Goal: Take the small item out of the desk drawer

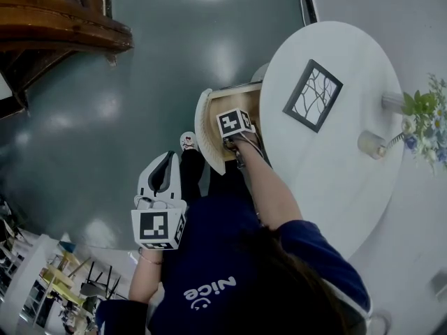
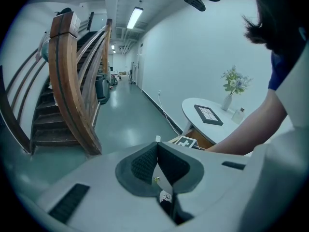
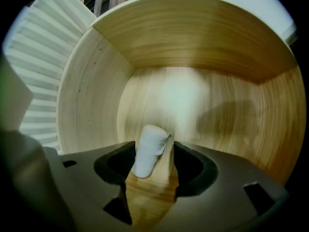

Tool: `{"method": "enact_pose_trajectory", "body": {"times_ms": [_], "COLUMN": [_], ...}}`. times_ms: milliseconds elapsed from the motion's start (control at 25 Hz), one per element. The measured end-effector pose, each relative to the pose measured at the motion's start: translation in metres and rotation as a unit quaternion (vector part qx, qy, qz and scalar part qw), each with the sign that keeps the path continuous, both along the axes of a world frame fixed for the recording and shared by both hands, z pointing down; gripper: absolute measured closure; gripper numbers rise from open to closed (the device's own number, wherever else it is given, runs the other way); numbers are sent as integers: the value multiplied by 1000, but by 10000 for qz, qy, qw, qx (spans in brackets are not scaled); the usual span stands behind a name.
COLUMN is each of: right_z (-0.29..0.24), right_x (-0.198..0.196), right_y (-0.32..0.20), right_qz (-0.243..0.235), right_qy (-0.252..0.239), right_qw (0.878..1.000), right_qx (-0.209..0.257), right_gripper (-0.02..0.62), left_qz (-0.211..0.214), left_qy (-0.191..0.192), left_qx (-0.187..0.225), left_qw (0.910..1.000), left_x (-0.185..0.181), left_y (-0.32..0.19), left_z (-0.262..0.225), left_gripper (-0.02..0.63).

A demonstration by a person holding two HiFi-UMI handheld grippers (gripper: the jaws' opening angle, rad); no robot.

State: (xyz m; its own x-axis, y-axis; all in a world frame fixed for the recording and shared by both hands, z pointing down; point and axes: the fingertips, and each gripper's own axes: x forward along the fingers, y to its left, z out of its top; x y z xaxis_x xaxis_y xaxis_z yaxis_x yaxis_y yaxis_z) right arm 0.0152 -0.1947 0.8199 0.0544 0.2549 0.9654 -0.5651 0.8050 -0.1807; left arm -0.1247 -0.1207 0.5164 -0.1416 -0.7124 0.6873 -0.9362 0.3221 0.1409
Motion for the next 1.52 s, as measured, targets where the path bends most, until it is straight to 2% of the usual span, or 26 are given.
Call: {"method": "enact_pose_trajectory", "body": {"times_ms": [160, 280, 400, 720, 1000, 1280, 1520], "right_z": [7, 8, 8, 7, -5, -30, -60], "right_x": [0, 1, 5, 7, -8, -21, -26], "right_y": [0, -3, -8, -10, -8, -16, -18], "right_qz": [112, 8, -57, 82, 94, 75, 260], "right_qy": [146, 313, 386, 318, -26, -286, -527], "right_qw": [9998, 9995, 9991, 9992, 9997, 9981, 9960], "right_qx": [-68, 31, 160, 214, 232, 536, 675], "right_gripper": [342, 358, 431, 449, 454, 454, 454], "left_qz": [34, -61, -150, -153, -75, -1, 96], "left_qy": [-15, 62, 128, 119, 172, 198, 236], "left_qx": [-79, -140, -148, -140, -69, 174, 412], "left_qw": [10000, 9999, 9997, 9997, 9998, 9997, 9988], "left_x": [0, 0, 1, 0, 2, 0, -3], "left_y": [2, 5, 7, 10, 12, 9, 6], "left_z": [4, 10, 12, 12, 12, 4, -4], "left_gripper": [603, 602, 603, 603, 603, 603, 603]}}
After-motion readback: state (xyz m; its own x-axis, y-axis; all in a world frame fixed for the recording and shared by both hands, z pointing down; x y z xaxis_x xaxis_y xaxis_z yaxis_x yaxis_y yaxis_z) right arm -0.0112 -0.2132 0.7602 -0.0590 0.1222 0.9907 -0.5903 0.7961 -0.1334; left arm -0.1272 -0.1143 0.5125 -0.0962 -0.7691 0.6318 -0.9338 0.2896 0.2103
